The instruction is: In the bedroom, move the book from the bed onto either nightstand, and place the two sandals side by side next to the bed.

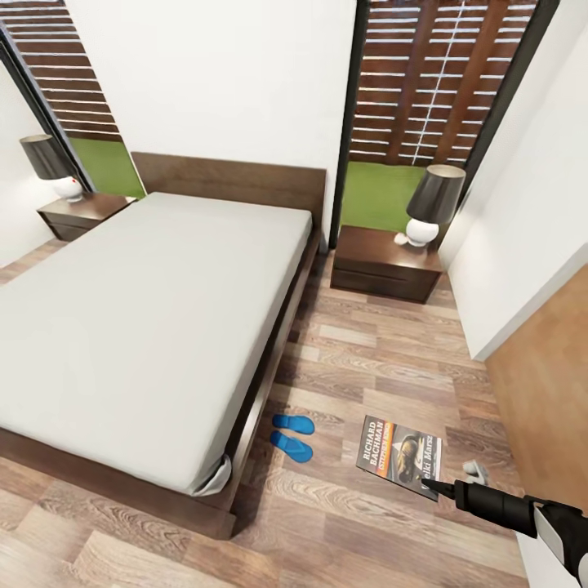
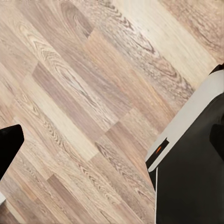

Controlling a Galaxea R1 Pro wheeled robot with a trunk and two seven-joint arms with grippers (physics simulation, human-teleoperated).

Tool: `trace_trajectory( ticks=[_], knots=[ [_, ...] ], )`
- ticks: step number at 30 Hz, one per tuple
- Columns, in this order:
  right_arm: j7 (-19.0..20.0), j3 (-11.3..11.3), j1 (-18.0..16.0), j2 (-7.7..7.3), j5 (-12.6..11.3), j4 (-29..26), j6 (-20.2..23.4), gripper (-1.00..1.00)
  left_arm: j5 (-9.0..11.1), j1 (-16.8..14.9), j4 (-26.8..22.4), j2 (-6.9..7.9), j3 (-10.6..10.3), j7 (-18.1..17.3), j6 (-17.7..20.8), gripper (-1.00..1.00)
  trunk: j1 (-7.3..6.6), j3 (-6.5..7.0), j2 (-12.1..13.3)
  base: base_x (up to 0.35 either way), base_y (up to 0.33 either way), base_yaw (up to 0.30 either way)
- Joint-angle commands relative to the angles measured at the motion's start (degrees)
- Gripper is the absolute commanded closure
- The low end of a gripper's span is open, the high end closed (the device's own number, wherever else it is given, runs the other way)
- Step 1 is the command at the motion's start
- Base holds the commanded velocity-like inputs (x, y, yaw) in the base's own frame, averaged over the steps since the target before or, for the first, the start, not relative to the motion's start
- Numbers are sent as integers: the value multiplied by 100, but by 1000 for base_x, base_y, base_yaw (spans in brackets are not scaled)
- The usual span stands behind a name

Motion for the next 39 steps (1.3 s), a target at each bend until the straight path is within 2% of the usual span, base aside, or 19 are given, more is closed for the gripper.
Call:
trace_trajectory(
  ticks=[1,39],
  knots=[
    [24,-33,-4,1,15,-1,60,100,46,-3,4,-1,9,1,-30,-100,3,2,-8,0,0,0],
    [16,-24,-4,20,23,-1,51,100,45,-3,4,-16,9,1,-30,-100,3,362,-8,0,0,0]
  ],
)
